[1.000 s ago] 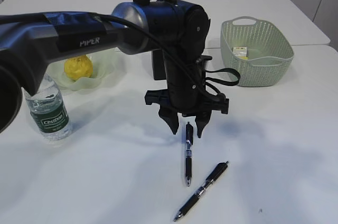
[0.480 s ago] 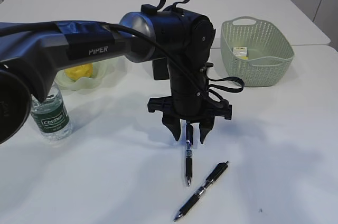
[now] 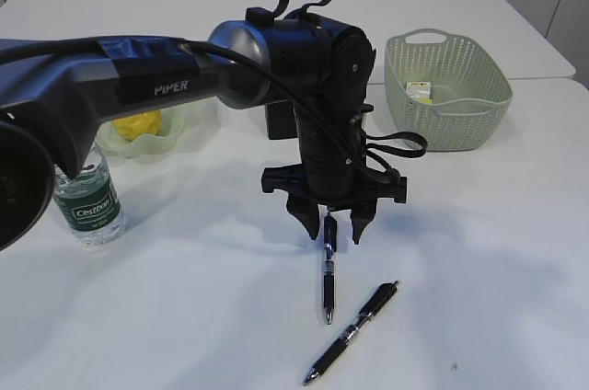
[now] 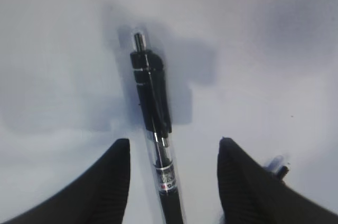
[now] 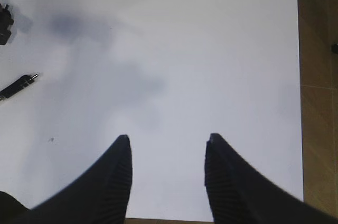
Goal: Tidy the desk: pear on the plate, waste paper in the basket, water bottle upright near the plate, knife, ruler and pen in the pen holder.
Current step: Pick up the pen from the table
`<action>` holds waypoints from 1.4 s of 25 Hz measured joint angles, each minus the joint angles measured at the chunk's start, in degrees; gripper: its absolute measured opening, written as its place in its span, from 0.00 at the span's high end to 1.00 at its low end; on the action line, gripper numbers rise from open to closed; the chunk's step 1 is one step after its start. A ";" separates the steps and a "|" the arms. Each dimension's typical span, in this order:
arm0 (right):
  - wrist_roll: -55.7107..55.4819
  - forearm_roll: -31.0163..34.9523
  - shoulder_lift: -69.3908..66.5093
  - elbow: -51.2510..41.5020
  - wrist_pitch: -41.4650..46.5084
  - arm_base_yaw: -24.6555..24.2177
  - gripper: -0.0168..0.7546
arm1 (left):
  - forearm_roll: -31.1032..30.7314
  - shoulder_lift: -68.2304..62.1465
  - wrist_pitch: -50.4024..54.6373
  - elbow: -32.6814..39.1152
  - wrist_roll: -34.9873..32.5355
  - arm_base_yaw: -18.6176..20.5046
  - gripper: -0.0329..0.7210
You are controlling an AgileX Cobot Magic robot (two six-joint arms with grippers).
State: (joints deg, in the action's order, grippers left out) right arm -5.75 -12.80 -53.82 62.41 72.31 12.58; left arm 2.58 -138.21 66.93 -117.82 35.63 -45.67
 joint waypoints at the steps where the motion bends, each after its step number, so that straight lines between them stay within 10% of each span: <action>1: 0.00 0.11 0.00 0.00 0.00 0.00 0.50 | -0.25 0.00 0.00 0.00 -0.13 0.00 0.47; 35: 0.34 1.83 0.00 0.00 -0.13 0.57 0.50 | -3.51 -2.70 -0.26 0.00 4.61 0.00 0.47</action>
State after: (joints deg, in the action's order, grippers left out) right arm -5.41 -10.97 -53.82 62.41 72.17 13.15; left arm -0.93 -140.91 66.67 -117.82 40.24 -45.67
